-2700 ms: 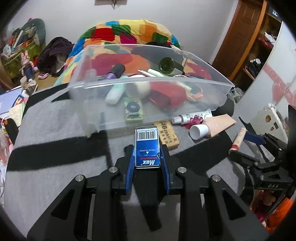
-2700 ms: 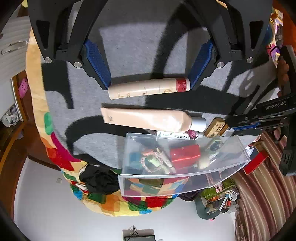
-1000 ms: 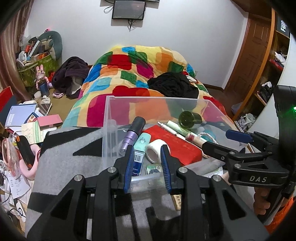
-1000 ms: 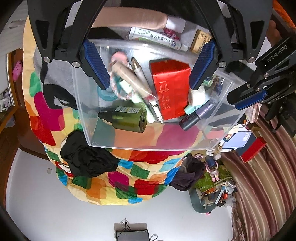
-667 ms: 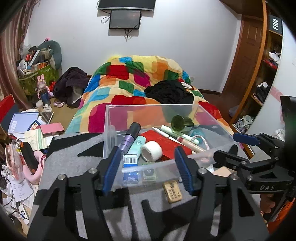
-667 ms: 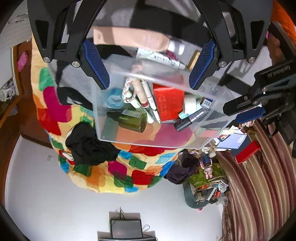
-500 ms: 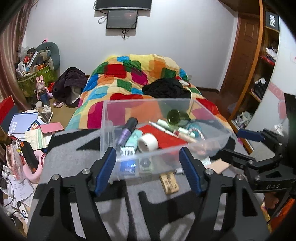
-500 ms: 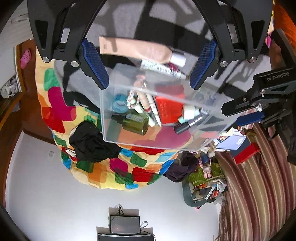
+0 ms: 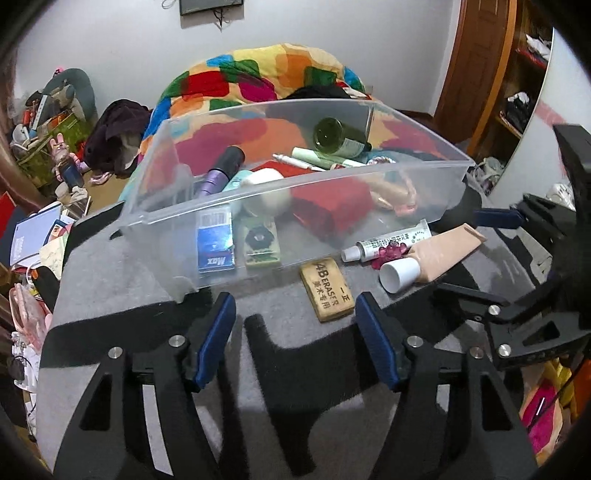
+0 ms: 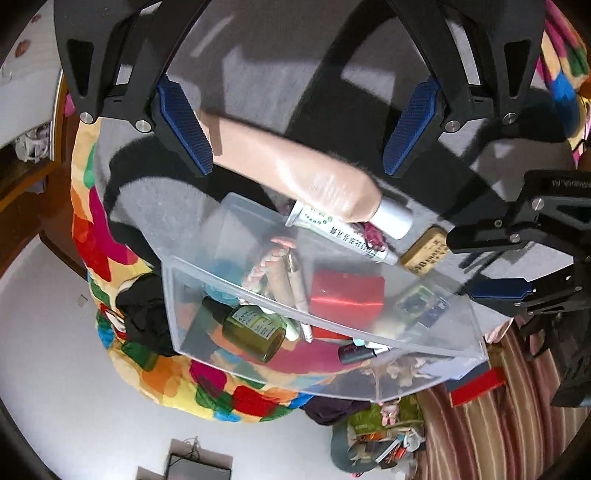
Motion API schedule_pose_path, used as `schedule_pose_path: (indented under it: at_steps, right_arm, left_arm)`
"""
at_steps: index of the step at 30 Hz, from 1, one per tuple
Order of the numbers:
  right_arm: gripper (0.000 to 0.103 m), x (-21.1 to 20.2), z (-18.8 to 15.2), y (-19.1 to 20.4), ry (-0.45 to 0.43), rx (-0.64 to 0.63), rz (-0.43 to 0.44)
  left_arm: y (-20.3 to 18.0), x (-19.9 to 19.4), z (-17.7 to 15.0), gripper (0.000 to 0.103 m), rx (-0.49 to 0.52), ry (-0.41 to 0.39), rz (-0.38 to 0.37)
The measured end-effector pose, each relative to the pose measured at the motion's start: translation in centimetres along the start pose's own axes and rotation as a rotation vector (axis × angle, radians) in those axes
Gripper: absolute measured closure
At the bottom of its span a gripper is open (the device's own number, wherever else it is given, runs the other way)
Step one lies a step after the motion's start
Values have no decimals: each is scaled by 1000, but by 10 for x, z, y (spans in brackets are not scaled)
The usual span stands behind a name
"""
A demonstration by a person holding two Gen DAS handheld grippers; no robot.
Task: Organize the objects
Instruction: 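Grasp the wooden eraser with the left tool while the right tool grasps the large beige squeeze tube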
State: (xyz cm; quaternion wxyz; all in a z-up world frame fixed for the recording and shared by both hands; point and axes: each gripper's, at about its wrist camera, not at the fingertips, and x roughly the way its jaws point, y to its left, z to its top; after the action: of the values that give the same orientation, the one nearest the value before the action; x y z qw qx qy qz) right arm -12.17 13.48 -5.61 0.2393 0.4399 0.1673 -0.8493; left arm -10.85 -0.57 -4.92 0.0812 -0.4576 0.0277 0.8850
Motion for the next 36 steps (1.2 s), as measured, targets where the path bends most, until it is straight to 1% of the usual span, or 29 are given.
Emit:
schedule_pose_path:
  at_steps: [3,4,5,6,7,8,9,10,12,14,15,17,18,19,22,24,27,28,33,36]
  right_arm:
    - [11,10,3,-1,32,-27,36]
    - [12,11,3,-2,30,-28,48]
    - [16,12,4,-3,39,-26,66]
    - [26,11,4,-5,44,-20,93]
    - [32,10,3,-5,47,-24,110]
    - [45,7,1,-5,52,-31,135]
    - [53,5,0,-5,56,-34,153]
    - [55,2,-1,-2,57,-40,158]
    - [63,-3,-6,3,53,-64,156]
    - [68,-8,-11,8,55,-79,171]
    - [71,-12,-14,10,61,-83,196]
    - [74,-15,-18,13,68,-91,221]
    - [74,-18,-21,15,73,-99,234]
    - [74,-20,-23,17,74,-107,241]
    - [74,-26,-26,23,68,-111,259]
    - [71,-24,-23,25,66,-96,266]
    - [64,-15,-10,31,57,-81,233]
    - [63,-12,-4,33,56,-71,227]
    - [63,7,15,40,67,-17,208]
    - [65,10,18,45,56,-10,187]
  left_arm:
    - [-3,4,3,36,7,13,-11]
    - [-4,5,4,37,11,19,-12]
    - [-4,7,5,39,14,27,-12]
    - [-6,11,6,40,22,40,-12]
    - [-7,13,6,42,31,50,-12]
    - [-8,15,7,44,39,60,-11]
    - [-9,19,7,44,44,69,-11]
    - [-9,20,7,46,48,74,-10]
    - [-10,21,8,47,50,73,-9]
    - [-10,22,9,53,48,72,-19]
    - [-10,23,10,55,46,71,-21]
    - [-10,24,12,68,44,66,-24]
    - [-10,23,11,72,41,67,-42]
    - [-10,23,11,73,37,64,-47]
    - [-10,20,8,75,41,52,-39]
    - [-8,16,5,75,36,49,-49]
    - [-6,10,-2,75,30,45,-60]
    - [-5,8,-5,75,28,42,-58]
    - [-1,-3,-19,75,18,20,-57]
    - [-1,-6,-23,75,15,9,-62]
